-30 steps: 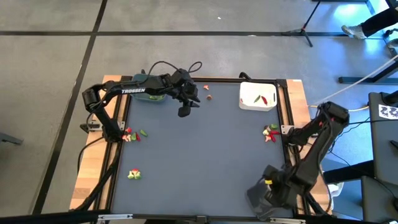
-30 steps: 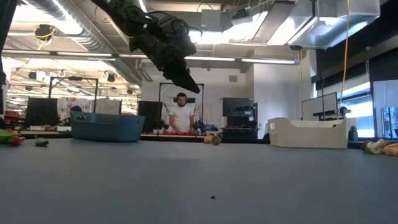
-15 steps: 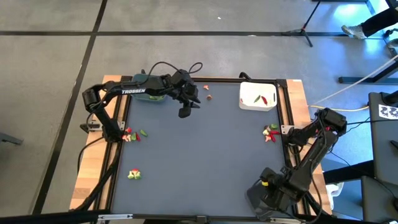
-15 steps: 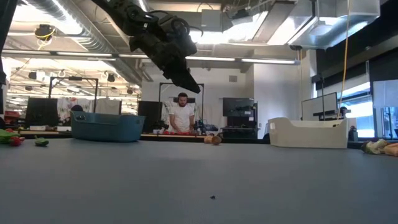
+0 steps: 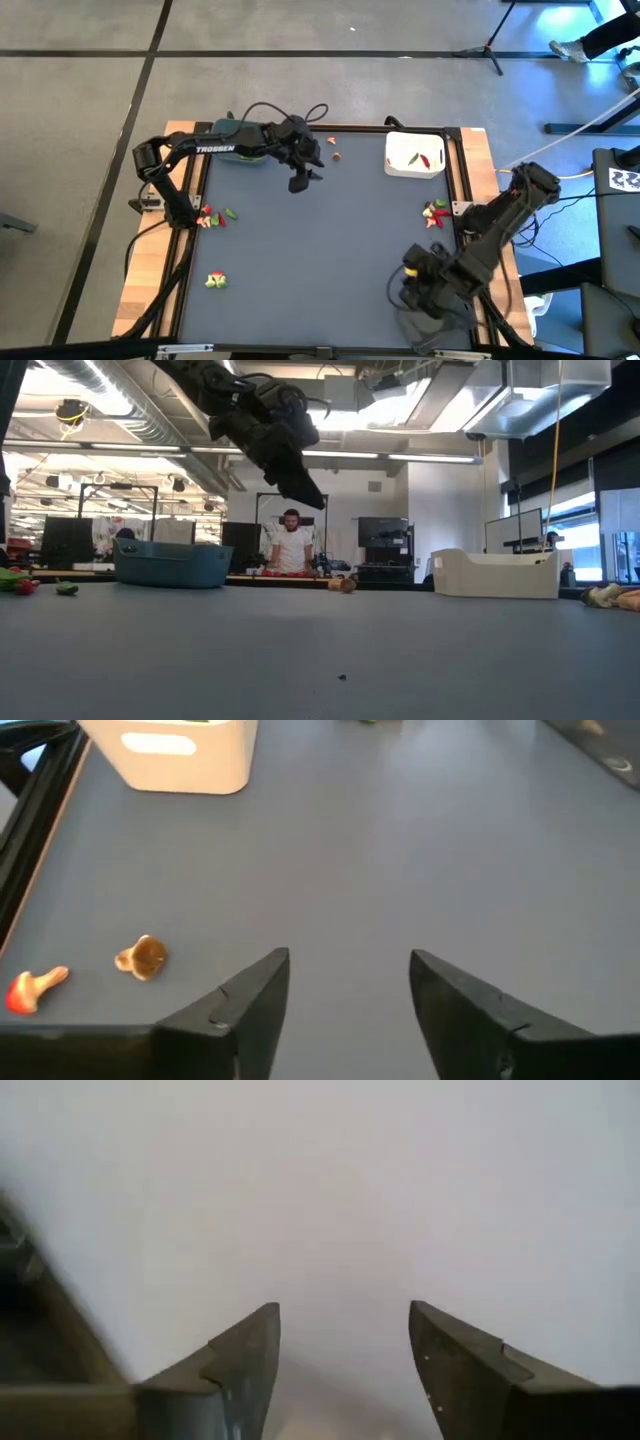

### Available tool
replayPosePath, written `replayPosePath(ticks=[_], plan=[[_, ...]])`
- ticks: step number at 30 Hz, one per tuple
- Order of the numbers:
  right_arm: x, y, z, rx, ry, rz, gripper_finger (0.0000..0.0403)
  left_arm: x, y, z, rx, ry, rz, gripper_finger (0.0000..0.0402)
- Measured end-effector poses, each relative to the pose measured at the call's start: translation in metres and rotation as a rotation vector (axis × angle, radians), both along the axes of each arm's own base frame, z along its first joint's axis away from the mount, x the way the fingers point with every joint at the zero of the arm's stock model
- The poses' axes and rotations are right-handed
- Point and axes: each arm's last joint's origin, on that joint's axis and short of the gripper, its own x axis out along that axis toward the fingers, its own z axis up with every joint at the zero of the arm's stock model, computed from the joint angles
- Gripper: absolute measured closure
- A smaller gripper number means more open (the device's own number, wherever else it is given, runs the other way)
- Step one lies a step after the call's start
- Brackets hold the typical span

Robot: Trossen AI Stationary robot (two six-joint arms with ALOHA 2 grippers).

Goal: Sort produce into baskets
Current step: Put the brown mushroom into the black bin

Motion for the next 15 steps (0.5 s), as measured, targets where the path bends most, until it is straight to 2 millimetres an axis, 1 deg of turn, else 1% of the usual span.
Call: replayPosePath(ticks=[2,5,12,15], plan=[[0.011,-0.01,0.002,-0.051,-0.025,0.029,0.0174,0.0,-0.001,0.0,0.006,0.0,-0.009,0.0181],[0.023,-0.025,0.001,-0.115,-0.022,0.071,0.0174,0.001,-0.001,0.0,0.014,-0.001,-0.015,0.0172],[0.044,-0.061,-0.005,-0.282,0.021,0.161,0.0174,0.0,0.0,0.0,0.018,0.0,-0.007,0.0177],[0.051,-0.078,-0.011,-0.367,0.032,0.172,0.0174,-0.001,0.004,-0.001,0.054,0.024,0.052,0.0181]])
